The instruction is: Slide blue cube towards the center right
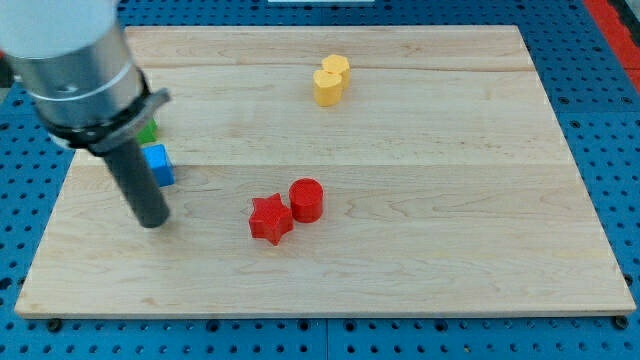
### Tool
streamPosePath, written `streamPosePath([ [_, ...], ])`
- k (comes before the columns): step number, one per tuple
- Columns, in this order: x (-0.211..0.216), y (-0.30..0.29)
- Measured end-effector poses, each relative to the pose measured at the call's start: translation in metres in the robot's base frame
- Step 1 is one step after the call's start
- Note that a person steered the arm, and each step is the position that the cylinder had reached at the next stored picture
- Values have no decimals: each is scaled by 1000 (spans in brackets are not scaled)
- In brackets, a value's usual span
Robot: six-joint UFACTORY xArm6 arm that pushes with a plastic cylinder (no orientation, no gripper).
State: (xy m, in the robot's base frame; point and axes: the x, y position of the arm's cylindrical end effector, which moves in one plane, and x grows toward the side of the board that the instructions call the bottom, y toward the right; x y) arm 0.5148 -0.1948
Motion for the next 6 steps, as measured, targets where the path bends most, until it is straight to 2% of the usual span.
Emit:
streamPosePath([
  [1, -29, -35],
  [2, -61, -29],
  [4, -69, 87],
  [6, -90, 233],
])
